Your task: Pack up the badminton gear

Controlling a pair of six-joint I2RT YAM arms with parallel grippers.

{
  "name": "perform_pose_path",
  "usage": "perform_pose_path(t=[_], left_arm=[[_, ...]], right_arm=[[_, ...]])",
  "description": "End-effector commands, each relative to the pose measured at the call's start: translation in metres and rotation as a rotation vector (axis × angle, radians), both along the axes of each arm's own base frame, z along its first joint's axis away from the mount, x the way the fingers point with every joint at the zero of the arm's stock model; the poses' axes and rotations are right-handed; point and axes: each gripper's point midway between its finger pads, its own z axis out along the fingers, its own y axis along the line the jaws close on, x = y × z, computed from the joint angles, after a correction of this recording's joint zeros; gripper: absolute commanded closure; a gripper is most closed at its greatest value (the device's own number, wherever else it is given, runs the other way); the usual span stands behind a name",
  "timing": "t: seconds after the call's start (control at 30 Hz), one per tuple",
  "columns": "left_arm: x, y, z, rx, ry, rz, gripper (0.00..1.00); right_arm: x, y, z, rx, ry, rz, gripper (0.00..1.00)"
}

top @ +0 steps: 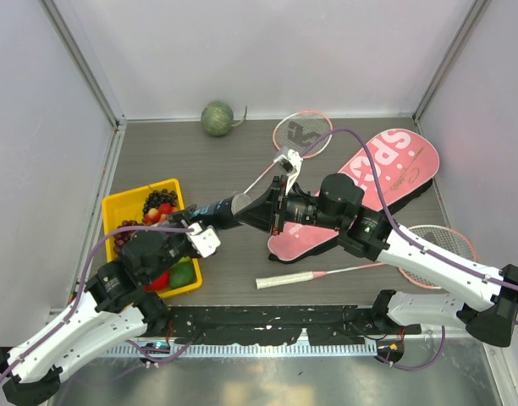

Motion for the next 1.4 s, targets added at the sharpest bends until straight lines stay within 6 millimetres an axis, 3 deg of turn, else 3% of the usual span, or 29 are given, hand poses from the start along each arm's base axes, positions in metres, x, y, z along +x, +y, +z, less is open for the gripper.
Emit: perform_pose_path(t=[0.0,0.43,0.6,0.93,1.37], left_arm=[[0.0,-0.012,0.036,-0.104,-0.102,-0.05,1.0],[0.0,-0.013,0.035,-0.097,-0.105,-0.058,1.0],[-0.001,-0.012,0.034,-0.096,-0.106,-0.058,1.0],[-0.001,-0.013,0.034,-0.096,-0.107,-0.061,1.0],[-0.001,-0.012,0.034,-0.095,-0.109,-0.06,1.0]], right_arm=[[0.007,0.001,0.018,0.033,-0.022,-0.034,0.95],[0.007,0.006,-0.005,-0.021,0.014,-0.017,0.94],[0.006,0.002,0.005,0.0,0.005,-0.027,0.94],[0.009,-0.008,0.027,0.043,-0.005,-0.076,0.74],[0.012,-0.021,0.041,0.084,-0.013,-0.141,0.72]])
